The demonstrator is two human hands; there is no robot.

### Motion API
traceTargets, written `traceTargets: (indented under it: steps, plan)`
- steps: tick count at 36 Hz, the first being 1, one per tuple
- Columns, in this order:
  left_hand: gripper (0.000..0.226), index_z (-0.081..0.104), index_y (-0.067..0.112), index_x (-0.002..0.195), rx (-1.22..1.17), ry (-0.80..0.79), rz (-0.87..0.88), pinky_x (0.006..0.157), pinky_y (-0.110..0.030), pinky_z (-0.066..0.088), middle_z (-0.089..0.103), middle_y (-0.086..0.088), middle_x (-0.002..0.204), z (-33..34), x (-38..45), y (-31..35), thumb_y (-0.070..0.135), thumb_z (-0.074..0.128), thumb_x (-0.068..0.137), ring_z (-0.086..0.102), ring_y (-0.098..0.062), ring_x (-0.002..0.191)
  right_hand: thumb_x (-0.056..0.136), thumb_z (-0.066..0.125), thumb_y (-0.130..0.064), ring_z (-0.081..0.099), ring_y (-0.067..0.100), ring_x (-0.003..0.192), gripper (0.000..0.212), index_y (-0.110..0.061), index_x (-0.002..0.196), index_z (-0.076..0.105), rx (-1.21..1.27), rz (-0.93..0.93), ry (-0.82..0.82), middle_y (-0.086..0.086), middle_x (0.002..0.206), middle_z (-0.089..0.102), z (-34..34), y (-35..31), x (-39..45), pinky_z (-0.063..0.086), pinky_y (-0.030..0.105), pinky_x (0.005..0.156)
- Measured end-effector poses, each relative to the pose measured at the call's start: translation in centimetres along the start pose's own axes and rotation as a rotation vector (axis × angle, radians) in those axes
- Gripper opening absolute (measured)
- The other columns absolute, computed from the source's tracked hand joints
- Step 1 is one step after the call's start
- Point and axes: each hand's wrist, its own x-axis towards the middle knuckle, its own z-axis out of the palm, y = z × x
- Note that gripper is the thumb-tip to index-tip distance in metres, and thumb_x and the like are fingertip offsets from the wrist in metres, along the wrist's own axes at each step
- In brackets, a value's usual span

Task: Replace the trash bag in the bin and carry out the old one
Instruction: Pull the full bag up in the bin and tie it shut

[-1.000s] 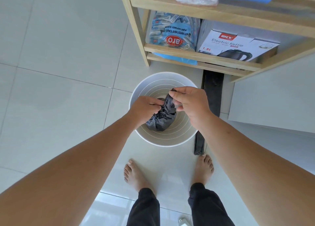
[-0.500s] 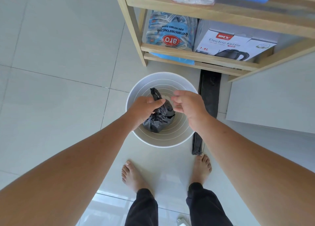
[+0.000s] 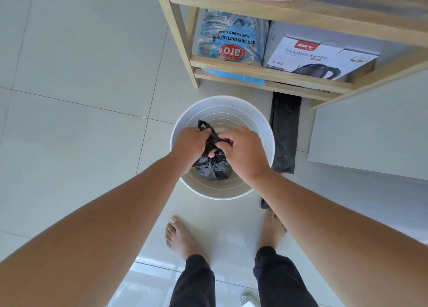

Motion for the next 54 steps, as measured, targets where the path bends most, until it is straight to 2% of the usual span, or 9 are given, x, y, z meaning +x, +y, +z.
traceTargets:
  steps: [9,14,20,27,32,39,44,49,54]
  plan:
    - [0.007,0.055,0.002,0.104,-0.142,-0.11,-0.134,0.045,-0.025,0.042,0.061,-0.015,0.073,-0.4,0.2,0.5,0.004,0.05,0.099,0.055,-0.016,0.041,0.083,0.054,0.002,0.048,0.03,0.083,0.011,-0.001,0.076,0.063,-0.293,-0.18,-0.211,0.004,0.083,0.034,0.3,0.4,0.0,0.031,0.031,0.062]
    - [0.056,0.046,0.018,0.116,-0.078,-0.425,0.028,0.076,-0.036,0.049,0.056,-0.012,0.093,-2.7,-0.8,-0.2,-0.017,0.063,0.076,0.057,-0.026,0.082,0.084,0.052,0.0,0.043,0.027,0.096,0.019,-0.004,0.09,0.069,-0.3,-0.138,-0.404,0.001,0.091,0.031,-0.6,0.7,0.7,0.027,0.029,0.072]
    - [0.029,0.058,0.016,0.068,0.373,-0.153,0.393,0.062,-0.017,0.043,0.056,0.0,0.087,-2.5,-1.2,-1.2,-0.011,0.068,0.073,0.052,-0.001,0.061,0.083,0.047,0.009,0.046,0.027,0.084,0.034,-0.018,0.073,0.065,-0.167,0.014,-0.573,0.002,0.084,0.04,-1.2,1.3,2.0,0.032,0.034,0.065]
    - [0.029,0.08,0.012,0.077,0.34,0.073,0.551,0.073,-0.004,0.043,0.063,0.0,0.113,-1.8,-1.0,-3.0,-0.011,0.062,0.079,0.062,-0.006,0.09,0.097,0.049,-0.007,0.055,0.025,0.093,0.026,-0.018,0.103,0.072,0.141,0.209,-0.587,-0.003,0.092,0.052,-1.5,1.7,2.1,0.048,0.03,0.085]
    - [0.027,0.079,0.011,0.096,0.308,0.063,0.487,0.102,-0.03,0.049,0.063,-0.001,0.126,-1.0,-1.3,-3.7,-0.003,0.058,0.087,0.06,-0.015,0.117,0.098,0.05,-0.008,0.065,0.034,0.101,0.023,-0.017,0.103,0.07,0.261,0.347,-0.546,0.013,0.104,0.066,-1.4,1.5,1.7,0.053,0.049,0.093]
    - [0.023,0.079,0.018,0.097,0.271,-0.022,0.436,0.079,0.005,0.039,0.062,0.01,0.122,-1.1,-0.9,-4.3,0.028,0.084,0.076,0.058,0.002,0.106,0.098,0.047,-0.009,0.063,0.033,0.095,0.024,-0.012,0.094,0.07,0.183,0.331,-0.579,0.015,0.099,0.065,-1.2,1.6,1.1,0.052,0.052,0.09]
    - [0.025,0.078,0.017,0.104,0.301,-0.101,0.521,0.097,-0.014,0.042,0.061,0.006,0.118,-0.9,-1.0,-3.7,0.016,0.081,0.079,0.057,-0.004,0.109,0.098,0.045,-0.01,0.062,0.035,0.095,0.032,-0.021,0.07,0.056,0.155,0.336,-0.601,0.015,0.092,0.062,-1.0,1.9,1.1,0.052,0.053,0.09]
    - [0.013,0.081,0.013,0.09,0.411,-0.067,0.586,0.085,0.0,0.034,0.058,0.004,0.106,-0.7,-0.6,-3.6,0.018,0.082,0.078,0.057,-0.007,0.1,0.098,0.046,-0.011,0.063,0.036,0.095,0.022,-0.011,0.088,0.065,0.158,0.353,-0.619,0.021,0.099,0.065,-1.3,2.0,0.9,0.052,0.054,0.089]
    - [0.005,0.076,0.01,0.081,0.488,-0.035,0.677,0.085,-0.025,0.049,0.053,0.005,0.097,-0.5,-0.3,-4.3,0.014,0.077,0.083,0.059,-0.013,0.092,0.099,0.047,-0.014,0.063,0.035,0.098,0.022,-0.012,0.093,0.068,0.209,0.359,-0.572,0.019,0.103,0.067,-1.4,2.0,0.5,0.052,0.054,0.089]
